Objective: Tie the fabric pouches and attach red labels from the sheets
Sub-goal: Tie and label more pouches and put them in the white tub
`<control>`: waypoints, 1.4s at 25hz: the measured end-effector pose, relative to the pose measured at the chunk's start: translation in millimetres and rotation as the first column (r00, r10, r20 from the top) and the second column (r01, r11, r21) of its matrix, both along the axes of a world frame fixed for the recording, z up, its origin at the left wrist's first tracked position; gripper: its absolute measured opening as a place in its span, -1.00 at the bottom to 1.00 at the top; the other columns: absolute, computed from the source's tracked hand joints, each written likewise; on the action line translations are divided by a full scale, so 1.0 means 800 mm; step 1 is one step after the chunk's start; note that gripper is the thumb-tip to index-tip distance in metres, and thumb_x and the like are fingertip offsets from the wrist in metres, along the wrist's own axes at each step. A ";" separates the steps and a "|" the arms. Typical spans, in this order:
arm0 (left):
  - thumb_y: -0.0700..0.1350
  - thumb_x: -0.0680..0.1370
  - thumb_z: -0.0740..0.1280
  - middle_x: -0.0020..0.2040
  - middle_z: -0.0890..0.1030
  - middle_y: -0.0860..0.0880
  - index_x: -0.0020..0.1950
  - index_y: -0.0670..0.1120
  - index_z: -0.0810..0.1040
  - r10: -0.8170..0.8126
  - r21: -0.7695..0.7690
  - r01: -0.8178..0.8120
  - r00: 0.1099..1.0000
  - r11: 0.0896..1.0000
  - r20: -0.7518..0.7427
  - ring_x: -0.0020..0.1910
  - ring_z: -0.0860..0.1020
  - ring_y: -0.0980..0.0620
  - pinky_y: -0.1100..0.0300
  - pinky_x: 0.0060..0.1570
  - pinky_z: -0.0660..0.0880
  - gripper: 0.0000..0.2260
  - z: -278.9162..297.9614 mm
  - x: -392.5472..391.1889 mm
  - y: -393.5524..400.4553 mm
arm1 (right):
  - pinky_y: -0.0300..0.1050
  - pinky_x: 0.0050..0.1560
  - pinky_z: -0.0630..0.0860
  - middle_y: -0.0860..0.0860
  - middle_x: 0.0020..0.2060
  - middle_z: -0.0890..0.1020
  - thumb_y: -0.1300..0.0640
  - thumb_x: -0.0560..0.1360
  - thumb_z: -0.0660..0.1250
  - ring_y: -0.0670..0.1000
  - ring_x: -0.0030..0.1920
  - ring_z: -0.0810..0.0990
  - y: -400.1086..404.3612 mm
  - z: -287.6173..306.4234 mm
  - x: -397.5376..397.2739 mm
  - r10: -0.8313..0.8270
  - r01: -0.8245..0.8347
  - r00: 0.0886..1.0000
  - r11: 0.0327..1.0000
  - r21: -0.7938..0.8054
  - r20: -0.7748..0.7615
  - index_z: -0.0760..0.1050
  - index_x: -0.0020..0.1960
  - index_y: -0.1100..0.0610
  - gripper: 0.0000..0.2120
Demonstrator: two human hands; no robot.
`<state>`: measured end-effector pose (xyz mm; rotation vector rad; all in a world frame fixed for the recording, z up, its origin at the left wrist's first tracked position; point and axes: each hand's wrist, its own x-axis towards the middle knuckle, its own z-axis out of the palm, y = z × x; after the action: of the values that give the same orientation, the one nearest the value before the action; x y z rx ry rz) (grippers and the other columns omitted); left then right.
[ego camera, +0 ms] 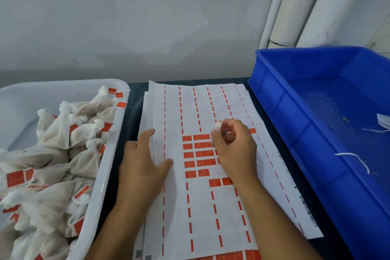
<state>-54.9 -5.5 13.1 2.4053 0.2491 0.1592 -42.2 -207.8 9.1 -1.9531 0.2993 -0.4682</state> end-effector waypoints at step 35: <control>0.09 0.48 0.54 -0.02 0.72 0.16 0.18 0.28 0.50 -0.215 -0.623 -0.033 0.923 0.782 -0.319 -0.16 0.75 -0.03 0.02 -0.29 0.69 -0.66 0.023 -0.007 -0.009 | -0.54 -0.30 0.48 -0.33 -0.20 0.57 -0.14 0.57 0.41 -0.30 -0.05 0.59 0.020 -0.015 -0.028 0.226 -0.234 0.972 0.950 -0.204 -0.061 0.47 0.00 -0.19 -0.88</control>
<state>-60.5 -12.8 31.4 1.7541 0.3000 -0.3884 -64.5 -192.2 -3.0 -2.1731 0.0429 -0.3206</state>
